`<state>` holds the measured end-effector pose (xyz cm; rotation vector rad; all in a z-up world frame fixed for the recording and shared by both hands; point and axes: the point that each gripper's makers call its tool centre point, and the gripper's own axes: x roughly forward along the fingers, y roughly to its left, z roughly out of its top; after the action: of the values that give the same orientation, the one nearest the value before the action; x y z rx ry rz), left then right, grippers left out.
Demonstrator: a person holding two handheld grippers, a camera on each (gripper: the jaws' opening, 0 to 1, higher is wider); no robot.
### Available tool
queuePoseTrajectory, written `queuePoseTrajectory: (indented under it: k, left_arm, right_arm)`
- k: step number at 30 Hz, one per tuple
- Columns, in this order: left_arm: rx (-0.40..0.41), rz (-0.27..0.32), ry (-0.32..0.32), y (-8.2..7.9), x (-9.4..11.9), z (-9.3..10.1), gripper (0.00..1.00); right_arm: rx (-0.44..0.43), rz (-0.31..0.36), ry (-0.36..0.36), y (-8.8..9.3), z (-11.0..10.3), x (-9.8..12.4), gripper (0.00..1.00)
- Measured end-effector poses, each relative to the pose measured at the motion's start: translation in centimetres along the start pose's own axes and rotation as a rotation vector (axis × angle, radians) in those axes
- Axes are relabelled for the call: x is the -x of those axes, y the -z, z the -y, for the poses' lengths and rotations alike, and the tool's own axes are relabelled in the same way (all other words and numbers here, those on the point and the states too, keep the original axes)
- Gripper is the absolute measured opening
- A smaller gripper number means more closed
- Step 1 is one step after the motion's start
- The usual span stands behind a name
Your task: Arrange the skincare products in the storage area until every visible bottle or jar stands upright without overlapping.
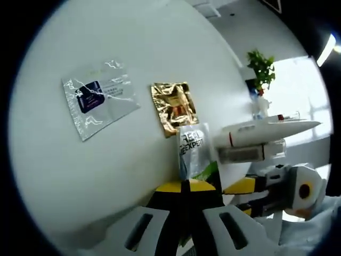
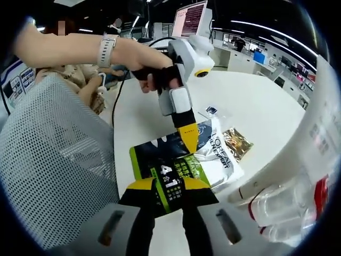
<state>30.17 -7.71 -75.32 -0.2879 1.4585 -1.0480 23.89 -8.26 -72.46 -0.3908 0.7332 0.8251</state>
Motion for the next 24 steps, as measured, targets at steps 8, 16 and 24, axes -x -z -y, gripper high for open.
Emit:
queuePoseTrajectory:
  k: [8, 16, 24]
  left_arm:
    - [0.007, -0.004, 0.005, -1.1, -0.2, 0.0, 0.0]
    - [-0.006, 0.02, 0.003, -2.5, -0.5, 0.1, 0.0]
    - [-0.041, 0.029, -0.004, -3.2, -0.9, 0.5, 0.0]
  right_arm:
    - [0.0, -0.031, 0.012, 0.6, 0.2, -0.6, 0.19]
    - [0.008, -0.05, 0.077, 1.1, 1.5, -0.8, 0.18]
    - [0.023, -0.09, 0.101, 2.0, 2.0, -1.3, 0.16]
